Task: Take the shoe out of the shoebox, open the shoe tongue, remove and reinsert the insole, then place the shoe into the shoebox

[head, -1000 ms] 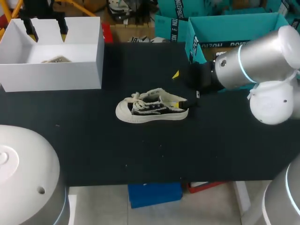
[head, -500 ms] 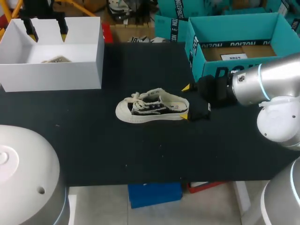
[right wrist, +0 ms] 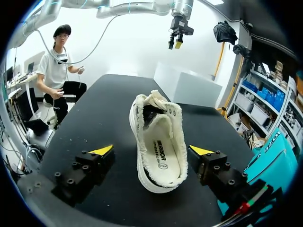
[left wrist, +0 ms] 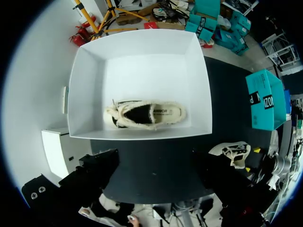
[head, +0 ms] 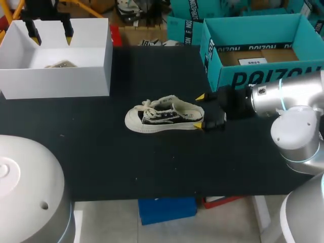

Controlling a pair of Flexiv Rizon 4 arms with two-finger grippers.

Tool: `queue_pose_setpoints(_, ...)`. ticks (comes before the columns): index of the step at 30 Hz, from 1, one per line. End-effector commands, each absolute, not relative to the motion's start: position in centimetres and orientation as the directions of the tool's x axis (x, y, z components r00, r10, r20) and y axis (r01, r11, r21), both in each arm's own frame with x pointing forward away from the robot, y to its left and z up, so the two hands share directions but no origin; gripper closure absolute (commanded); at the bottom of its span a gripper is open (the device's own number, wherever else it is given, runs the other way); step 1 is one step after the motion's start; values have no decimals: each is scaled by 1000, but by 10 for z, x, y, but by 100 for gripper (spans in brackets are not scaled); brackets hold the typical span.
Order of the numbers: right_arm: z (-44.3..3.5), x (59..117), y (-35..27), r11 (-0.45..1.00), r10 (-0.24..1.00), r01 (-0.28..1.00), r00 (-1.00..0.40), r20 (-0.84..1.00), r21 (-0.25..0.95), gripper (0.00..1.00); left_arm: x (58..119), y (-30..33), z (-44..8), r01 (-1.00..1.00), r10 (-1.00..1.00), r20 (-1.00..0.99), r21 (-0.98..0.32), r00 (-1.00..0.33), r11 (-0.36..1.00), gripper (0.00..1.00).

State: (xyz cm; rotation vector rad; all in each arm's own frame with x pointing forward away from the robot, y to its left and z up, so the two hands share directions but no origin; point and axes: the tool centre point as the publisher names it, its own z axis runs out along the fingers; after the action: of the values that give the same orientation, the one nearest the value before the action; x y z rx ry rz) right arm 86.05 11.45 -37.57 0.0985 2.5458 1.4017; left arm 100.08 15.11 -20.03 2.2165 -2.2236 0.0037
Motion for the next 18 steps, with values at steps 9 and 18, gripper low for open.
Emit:
queue_pose_setpoints(9, -400, 879, 116, 499, 176, -20, -977, -124, 866, 0, 1001, 151, -200, -1000, -1000, 2, 1, -2, 2, 0)
queue_pose_setpoints(18, -407, 891, 114, 484, 171, -3, -980, -98, 875, 0, 1001, 151, -200, -1000, -1000, 2, 1, -2, 2, 0)
